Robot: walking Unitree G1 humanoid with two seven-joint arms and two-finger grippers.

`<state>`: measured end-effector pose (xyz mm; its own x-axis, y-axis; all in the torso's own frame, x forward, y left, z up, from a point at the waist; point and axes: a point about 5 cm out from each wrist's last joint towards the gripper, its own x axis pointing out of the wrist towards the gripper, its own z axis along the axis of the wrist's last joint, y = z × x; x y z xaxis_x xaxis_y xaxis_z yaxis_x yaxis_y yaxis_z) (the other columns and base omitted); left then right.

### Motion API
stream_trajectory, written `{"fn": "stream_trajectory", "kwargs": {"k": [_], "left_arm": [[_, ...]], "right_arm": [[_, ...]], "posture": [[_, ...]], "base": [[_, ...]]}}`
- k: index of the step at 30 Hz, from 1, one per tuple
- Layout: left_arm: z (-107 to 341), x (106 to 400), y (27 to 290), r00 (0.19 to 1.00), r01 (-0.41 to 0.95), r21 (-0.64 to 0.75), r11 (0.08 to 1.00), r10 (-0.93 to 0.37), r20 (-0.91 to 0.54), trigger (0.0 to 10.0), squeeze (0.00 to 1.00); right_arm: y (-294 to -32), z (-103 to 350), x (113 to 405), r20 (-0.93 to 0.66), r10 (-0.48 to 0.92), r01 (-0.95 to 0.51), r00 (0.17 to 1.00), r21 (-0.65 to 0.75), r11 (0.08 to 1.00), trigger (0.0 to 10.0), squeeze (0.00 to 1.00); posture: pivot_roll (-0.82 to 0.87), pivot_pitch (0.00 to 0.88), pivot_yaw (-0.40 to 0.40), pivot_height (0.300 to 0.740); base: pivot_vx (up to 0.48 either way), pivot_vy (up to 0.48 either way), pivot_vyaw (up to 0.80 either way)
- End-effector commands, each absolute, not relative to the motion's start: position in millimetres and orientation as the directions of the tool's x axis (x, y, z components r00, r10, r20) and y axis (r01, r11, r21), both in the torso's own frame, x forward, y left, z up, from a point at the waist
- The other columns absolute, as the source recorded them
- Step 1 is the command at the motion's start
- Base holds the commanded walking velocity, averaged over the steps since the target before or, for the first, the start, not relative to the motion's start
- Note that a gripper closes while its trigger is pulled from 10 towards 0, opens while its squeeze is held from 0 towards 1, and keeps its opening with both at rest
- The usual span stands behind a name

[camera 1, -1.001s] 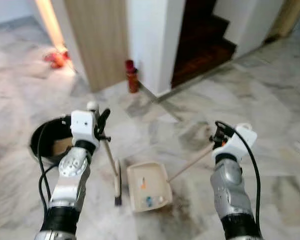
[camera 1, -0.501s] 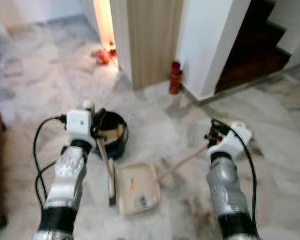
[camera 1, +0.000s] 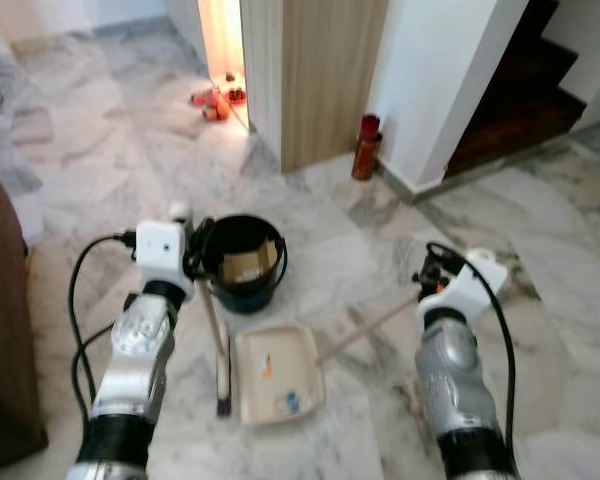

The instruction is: Sweep floor

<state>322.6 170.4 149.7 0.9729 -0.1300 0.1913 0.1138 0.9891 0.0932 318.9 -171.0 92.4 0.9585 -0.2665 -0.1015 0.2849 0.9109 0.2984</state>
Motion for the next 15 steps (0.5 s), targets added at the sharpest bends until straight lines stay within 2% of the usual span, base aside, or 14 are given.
{"fn": "stream_trajectory", "kwargs": {"k": [1,15], "left_arm": [[160.9,322.8,166.0,0.959,0.126,0.108,0.986,-0.149,0.24,10.0,0.0],[159.1,322.0,166.0,0.961,0.124,0.122,0.985,-0.149,0.232,10.0,0.0]], "right_arm": [[-172.9,101.7,321.6,-0.061,-0.271,0.276,0.961,0.306,0.911,10.0,0.0],[-172.0,101.9,322.2,-0.059,-0.251,0.257,0.966,0.299,0.919,10.0,0.0]], "posture": [[-0.04,0.097,-0.03,0.74],[-0.04,0.092,-0.032,0.74]], "base": [[0.0,0.0,0.0],[0.0,0.0,0.0]]}}
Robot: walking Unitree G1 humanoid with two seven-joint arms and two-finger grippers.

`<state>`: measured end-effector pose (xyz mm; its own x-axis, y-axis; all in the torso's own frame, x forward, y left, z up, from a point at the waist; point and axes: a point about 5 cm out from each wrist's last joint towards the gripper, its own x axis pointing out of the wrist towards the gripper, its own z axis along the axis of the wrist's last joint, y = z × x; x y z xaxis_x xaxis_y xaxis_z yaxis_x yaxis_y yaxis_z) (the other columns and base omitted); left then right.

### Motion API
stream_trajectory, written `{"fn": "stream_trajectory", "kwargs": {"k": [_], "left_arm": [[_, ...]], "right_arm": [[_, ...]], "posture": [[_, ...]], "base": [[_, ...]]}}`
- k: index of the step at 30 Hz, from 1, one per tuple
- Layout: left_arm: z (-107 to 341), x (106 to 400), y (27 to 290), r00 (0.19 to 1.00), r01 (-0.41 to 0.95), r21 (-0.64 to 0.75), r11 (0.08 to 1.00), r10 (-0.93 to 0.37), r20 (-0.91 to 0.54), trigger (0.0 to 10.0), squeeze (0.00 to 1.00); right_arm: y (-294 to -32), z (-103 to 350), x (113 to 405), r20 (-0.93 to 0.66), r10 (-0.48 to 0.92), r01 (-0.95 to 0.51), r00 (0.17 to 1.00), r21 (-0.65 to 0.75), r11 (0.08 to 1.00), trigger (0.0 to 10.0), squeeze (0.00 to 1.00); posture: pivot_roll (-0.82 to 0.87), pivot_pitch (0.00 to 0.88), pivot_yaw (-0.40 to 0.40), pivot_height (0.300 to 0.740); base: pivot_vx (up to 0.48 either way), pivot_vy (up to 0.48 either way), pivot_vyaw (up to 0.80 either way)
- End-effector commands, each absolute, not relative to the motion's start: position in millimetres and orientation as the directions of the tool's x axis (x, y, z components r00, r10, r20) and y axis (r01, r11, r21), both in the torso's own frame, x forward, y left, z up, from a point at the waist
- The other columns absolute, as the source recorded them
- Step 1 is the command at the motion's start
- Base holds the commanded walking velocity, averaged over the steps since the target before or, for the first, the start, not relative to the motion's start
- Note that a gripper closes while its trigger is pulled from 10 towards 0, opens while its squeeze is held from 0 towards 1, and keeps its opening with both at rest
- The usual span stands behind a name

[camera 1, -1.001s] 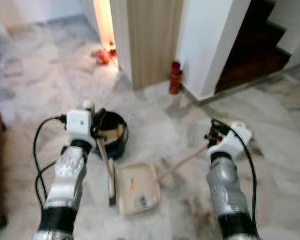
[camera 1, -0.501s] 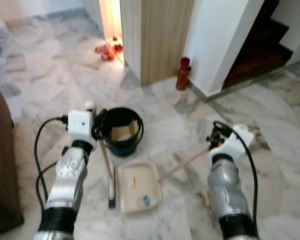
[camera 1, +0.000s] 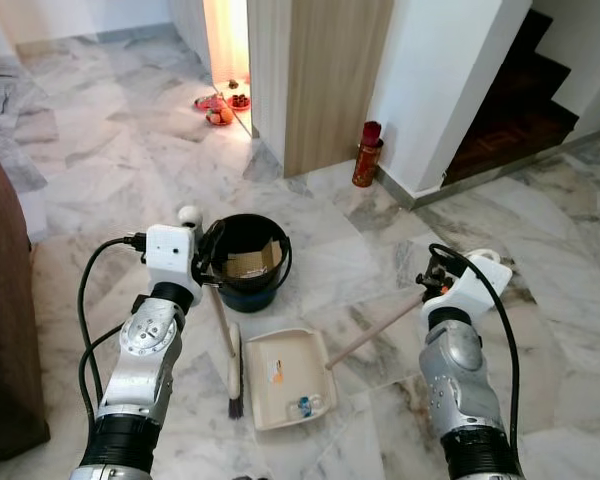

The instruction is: Sweep floor

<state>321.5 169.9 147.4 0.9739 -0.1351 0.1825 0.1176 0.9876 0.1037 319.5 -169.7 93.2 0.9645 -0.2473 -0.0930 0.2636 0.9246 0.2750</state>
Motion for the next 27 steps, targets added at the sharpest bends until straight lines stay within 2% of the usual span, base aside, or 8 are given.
{"fn": "stream_trajectory", "kwargs": {"k": [1,9,15,27], "left_arm": [[158.8,322.0,165.8,0.961,0.124,0.123,0.985,-0.15,0.232,10.0,0.0],[158.5,322.7,163.9,0.961,0.133,0.13,0.983,-0.16,0.226,10.0,0.0],[157.6,323.5,163.5,0.962,0.136,0.135,0.982,-0.163,0.218,10.0,0.0],[154.4,324.4,167.4,0.972,0.106,0.194,0.975,-0.143,0.187,10.0,0.0]], "right_arm": [[-171.8,102.1,322.3,-0.058,-0.25,0.255,0.967,0.299,0.919,10.0,0.0],[-171.7,102.1,322.5,-0.057,-0.247,0.252,0.967,0.3,0.92,10.0,0.0],[-171.9,101.1,322.5,-0.061,-0.245,0.252,0.967,0.304,0.919,10.0,0.0],[-171.2,100.0,322.0,-0.066,-0.243,0.252,0.968,0.308,0.918,10.0,0.0]], "posture": [[-0.04,0.092,-0.032,0.74],[-0.04,0.089,-0.028,0.74],[-0.04,0.088,-0.025,0.74],[-0.04,0.091,-0.02,0.74]], "base": [[0.0,0.0,0.0],[0.0,0.0,0.0],[0.0,0.436,0.0],[0.0,0.0,0.0]]}}
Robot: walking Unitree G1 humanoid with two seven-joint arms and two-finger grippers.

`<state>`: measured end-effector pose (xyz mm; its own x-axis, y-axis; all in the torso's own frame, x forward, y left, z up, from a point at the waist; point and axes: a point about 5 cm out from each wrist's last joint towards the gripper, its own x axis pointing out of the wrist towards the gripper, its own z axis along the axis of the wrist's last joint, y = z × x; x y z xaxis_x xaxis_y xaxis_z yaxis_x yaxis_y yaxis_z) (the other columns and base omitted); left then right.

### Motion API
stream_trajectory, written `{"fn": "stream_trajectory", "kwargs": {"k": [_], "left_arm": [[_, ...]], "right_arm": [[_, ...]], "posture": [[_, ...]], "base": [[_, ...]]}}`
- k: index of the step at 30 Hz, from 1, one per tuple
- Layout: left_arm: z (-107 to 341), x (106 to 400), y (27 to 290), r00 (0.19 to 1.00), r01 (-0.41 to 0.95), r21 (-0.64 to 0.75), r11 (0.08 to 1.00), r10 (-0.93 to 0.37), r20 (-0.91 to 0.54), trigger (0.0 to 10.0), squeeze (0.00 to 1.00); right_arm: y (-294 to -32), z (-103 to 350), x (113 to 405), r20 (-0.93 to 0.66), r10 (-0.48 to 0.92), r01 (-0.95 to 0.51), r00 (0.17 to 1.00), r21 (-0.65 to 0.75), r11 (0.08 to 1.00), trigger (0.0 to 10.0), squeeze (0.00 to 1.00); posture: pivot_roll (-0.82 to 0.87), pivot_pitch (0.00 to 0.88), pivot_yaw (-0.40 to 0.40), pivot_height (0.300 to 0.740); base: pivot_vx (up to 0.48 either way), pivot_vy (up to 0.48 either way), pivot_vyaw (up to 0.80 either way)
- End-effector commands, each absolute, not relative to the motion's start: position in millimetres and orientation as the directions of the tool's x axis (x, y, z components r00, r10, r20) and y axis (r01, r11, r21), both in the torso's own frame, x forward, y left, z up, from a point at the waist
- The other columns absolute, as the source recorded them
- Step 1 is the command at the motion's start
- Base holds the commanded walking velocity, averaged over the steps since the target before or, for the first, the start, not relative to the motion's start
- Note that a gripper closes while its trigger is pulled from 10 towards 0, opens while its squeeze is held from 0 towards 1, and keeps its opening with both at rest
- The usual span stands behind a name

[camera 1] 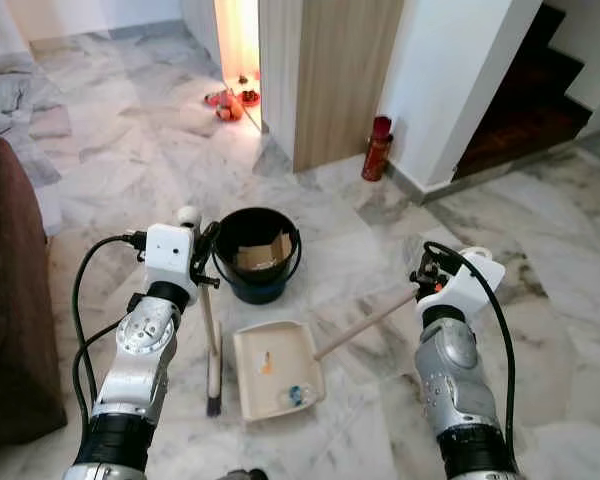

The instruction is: Sweep floor

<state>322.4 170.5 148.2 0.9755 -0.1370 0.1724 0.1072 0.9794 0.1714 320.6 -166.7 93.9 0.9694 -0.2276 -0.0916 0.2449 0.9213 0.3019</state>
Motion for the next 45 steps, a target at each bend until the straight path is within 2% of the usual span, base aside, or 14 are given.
{"fn": "stream_trajectory", "kwargs": {"k": [1,6,30,40,45], "left_arm": [[153.7,324.6,168.4,0.974,0.099,0.201,0.975,-0.136,0.181,10.0,0.0],[150.7,326.8,175.2,0.984,0.047,0.221,0.974,-0.083,0.155,10.0,0.0],[150.5,328.8,181.5,0.989,-0.009,0.23,0.973,-0.024,0.143,10.0,0.0],[149.7,329.7,180.9,0.99,-0.017,0.217,0.976,-0.014,0.141,10.0,0.0],[150.2,329.7,181.7,0.99,-0.027,0.197,0.98,-0.002,0.144,10.0,0.0]], "right_arm": [[-171.3,99.9,321.9,-0.067,-0.243,0.252,0.968,0.308,0.918,10.0,0.0],[-171.2,99.7,322.0,-0.069,-0.242,0.251,0.968,0.307,0.918,10.0,0.0],[-165.6,100.1,322.8,-0.065,-0.201,0.211,0.978,0.293,0.933,10.0,0.0],[-154.2,103.0,323.9,-0.042,-0.109,0.116,0.993,0.253,0.961,10.0,0.0],[-152.5,102.5,324.1,-0.043,-0.098,0.106,0.994,0.26,0.96,10.0,0.0]], "posture": [[-0.04,0.091,-0.02,0.74],[-0.03,0.094,-0.02,0.74],[-0.04,0.1,-0.024,0.74],[-0.04,0.102,-0.026,0.74],[-0.04,0.103,-0.027,0.74]], "base": [[0.0,0.0,0.0],[0.0,-0.104,0.0],[0.0,-0.144,0.0],[0.0,0.0,0.75],[0.0,0.0,0.0]]}}
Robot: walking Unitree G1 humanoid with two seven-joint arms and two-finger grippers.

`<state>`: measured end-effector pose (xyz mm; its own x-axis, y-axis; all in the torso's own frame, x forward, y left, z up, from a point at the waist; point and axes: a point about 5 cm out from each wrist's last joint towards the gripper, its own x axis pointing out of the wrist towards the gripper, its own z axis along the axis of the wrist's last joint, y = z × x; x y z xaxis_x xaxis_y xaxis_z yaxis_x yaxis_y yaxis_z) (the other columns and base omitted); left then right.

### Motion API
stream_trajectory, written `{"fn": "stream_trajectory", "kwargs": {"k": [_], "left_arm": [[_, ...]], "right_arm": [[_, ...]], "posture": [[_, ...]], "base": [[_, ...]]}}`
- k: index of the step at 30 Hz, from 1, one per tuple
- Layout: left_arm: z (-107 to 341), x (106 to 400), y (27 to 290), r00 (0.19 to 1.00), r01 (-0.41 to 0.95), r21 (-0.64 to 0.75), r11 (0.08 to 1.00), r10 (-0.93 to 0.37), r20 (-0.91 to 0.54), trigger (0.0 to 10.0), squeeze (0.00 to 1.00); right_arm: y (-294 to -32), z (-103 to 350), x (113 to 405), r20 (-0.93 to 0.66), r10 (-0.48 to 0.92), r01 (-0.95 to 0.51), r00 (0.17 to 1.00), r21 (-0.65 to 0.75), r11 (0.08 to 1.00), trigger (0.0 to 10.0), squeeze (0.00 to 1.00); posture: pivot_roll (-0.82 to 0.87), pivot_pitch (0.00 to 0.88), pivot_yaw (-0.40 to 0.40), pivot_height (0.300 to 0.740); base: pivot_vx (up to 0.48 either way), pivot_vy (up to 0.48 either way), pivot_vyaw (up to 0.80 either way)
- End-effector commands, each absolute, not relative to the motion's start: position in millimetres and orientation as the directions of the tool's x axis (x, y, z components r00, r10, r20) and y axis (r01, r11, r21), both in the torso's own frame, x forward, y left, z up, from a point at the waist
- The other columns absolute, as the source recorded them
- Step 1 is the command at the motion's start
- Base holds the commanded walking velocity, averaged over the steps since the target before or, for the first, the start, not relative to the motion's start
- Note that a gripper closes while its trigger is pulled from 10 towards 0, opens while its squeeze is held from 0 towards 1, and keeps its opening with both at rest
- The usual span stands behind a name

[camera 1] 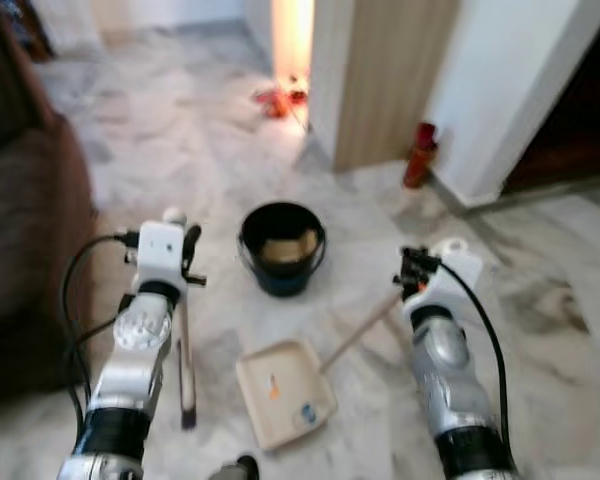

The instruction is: Sweep floor

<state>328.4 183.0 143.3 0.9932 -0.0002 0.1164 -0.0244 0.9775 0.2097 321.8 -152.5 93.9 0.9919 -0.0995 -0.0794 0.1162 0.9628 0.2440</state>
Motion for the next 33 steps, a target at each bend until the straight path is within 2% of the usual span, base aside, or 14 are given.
{"fn": "stream_trajectory", "kwargs": {"k": [1,20,25,33], "left_arm": [[150.8,329.7,182.0,0.989,-0.029,0.192,0.981,0.001,0.146,10.0,0.0],[149.3,330.0,180.8,0.99,-0.021,0.189,0.982,-0.006,0.141,10.0,0.0],[149.1,330.1,179.9,0.99,-0.016,0.188,0.982,-0.011,0.141,10.0,0.0],[149.5,330.3,179.0,0.989,-0.012,0.188,0.982,-0.015,0.144,10.0,0.0]], "right_arm": [[-152.5,102.6,324.1,-0.043,-0.097,0.105,0.994,0.258,0.96,10.0,0.0],[-154.9,101.9,325.5,-0.054,-0.107,0.118,0.993,0.276,0.954,10.0,0.0],[-154.5,103.2,326.1,-0.047,-0.106,0.115,0.993,0.285,0.952,10.0,0.0],[-152.8,104.1,326.1,-0.034,-0.106,0.111,0.994,0.28,0.954,10.0,0.0]], "posture": [[-0.04,0.102,-0.028,0.74],[-0.04,0.093,-0.032,0.74],[-0.04,0.093,-0.032,0.74],[-0.04,0.087,-0.033,0.74]], "base": [[0.0,0.0,0.0],[0.0,0.0,0.0],[0.0,0.0,-0.8],[0.0,0.0,0.0]]}}
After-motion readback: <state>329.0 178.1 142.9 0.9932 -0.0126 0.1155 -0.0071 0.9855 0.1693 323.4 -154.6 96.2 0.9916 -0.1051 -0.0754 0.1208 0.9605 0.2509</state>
